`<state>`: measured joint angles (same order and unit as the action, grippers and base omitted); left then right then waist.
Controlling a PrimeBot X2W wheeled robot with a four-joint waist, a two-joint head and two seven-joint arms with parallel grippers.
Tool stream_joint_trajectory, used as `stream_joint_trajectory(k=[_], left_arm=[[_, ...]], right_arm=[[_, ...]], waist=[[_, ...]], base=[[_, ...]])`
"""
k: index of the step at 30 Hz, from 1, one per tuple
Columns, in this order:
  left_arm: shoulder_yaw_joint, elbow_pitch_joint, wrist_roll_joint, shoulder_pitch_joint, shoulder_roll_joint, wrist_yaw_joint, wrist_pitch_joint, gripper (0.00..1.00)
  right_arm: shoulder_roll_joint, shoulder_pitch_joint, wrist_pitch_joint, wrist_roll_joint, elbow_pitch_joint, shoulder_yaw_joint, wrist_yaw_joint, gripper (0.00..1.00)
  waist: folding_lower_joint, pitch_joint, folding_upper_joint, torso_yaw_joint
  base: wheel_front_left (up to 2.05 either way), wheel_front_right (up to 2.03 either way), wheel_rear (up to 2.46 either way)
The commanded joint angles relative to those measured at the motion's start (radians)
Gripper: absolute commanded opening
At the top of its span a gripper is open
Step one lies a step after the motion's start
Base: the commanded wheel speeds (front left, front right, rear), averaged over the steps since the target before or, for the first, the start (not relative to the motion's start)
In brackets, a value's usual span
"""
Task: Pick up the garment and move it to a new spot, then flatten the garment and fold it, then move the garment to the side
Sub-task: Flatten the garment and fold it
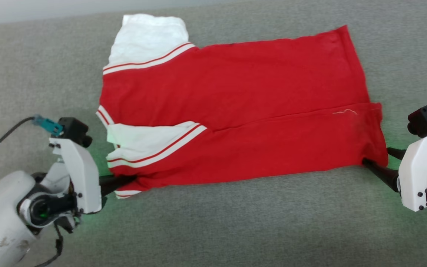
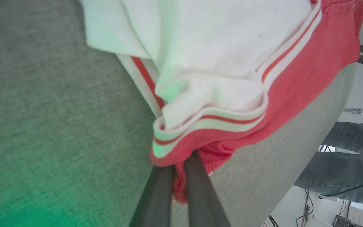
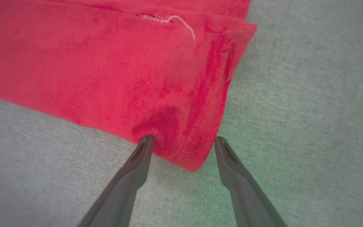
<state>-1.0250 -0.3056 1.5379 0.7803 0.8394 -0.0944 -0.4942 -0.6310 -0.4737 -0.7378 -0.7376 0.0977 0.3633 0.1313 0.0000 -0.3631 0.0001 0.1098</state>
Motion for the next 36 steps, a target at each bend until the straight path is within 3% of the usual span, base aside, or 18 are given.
stream_joint_trajectory(k=[1,7,8,9,10,11,18,24,30,34,35,36], left_arm=[[-0.043,0.004,-0.012,-0.038,-0.059,-0.003,-0.005,0.00],[-0.038,0.004,-0.023,-0.027,-0.077,-0.008,0.012,0.00],[-0.037,0.002,-0.027,-0.026,-0.080,-0.010,0.017,0.00],[-0.036,0.001,-0.028,-0.027,-0.082,-0.013,0.021,0.00],[-0.037,0.000,-0.028,-0.029,-0.084,-0.014,0.023,0.00],[-0.036,-0.001,-0.028,-0.033,-0.085,-0.016,0.027,0.00],[-0.030,0.015,-0.040,-0.073,-0.060,-0.026,0.081,0.00],[-0.022,0.104,-0.059,-0.134,0.017,-0.025,0.151,0.00],[-0.026,0.247,-0.069,-0.218,0.096,0.017,0.206,0.00],[-0.025,0.319,-0.072,-0.255,0.120,0.048,0.239,0.00],[-0.023,0.331,-0.076,-0.260,0.123,0.055,0.251,0.12],[-0.019,0.340,-0.081,-0.263,0.127,0.063,0.262,0.36]], right_arm=[[0.001,-0.010,-0.012,0.002,0.012,0.008,-0.001,1.00],[-0.005,-0.021,-0.027,0.049,0.065,0.065,-0.001,1.00],[-0.001,-0.020,-0.026,0.048,0.076,0.072,-0.001,0.84],[0.004,-0.018,-0.025,0.045,0.086,0.076,-0.001,0.60],[0.006,-0.016,-0.028,0.041,0.093,0.084,-0.001,0.08],[0.007,-0.014,-0.028,0.039,0.098,0.091,-0.001,0.00],[-0.012,0.015,0.015,0.014,0.092,0.055,-0.001,0.00],[-0.057,0.095,0.023,-0.021,0.024,0.014,-0.001,0.00],[-0.107,0.216,-0.006,-0.038,-0.066,-0.037,-0.001,0.00],[-0.108,0.287,-0.009,-0.038,-0.121,-0.094,-0.001,0.00],[-0.102,0.299,-0.001,-0.030,-0.133,-0.108,-0.001,0.22],[-0.091,0.306,0.007,-0.021,-0.139,-0.130,-0.001,0.63]], waist=[[0.0000,-0.011,-0.0001,-0.017],[0.0000,-0.023,-0.0001,-0.044],[0.0000,-0.023,-0.0001,-0.045],[0.0000,-0.021,-0.0001,-0.047],[0.0000,-0.019,-0.0001,-0.048],[0.0000,-0.015,-0.0001,-0.049],[0.0000,0.032,-0.0001,-0.048],[0.0000,0.075,-0.0001,-0.051],[0.0000,0.090,-0.0001,-0.059],[0.0000,0.088,-0.0001,-0.065],[0.0000,0.088,-0.0001,-0.066],[0.0000,0.087,-0.0001,-0.067]], base=[[0.00,0.00,0.00],[0.00,0.00,0.00],[0.00,0.00,0.00],[0.00,0.00,0.00],[0.00,0.00,0.00],[0.00,0.00,0.00],[0.00,0.00,0.00],[0.00,0.00,0.00],[0.00,0.00,0.00],[0.00,0.00,0.00],[0.00,0.00,0.00],[0.00,0.00,0.00]])
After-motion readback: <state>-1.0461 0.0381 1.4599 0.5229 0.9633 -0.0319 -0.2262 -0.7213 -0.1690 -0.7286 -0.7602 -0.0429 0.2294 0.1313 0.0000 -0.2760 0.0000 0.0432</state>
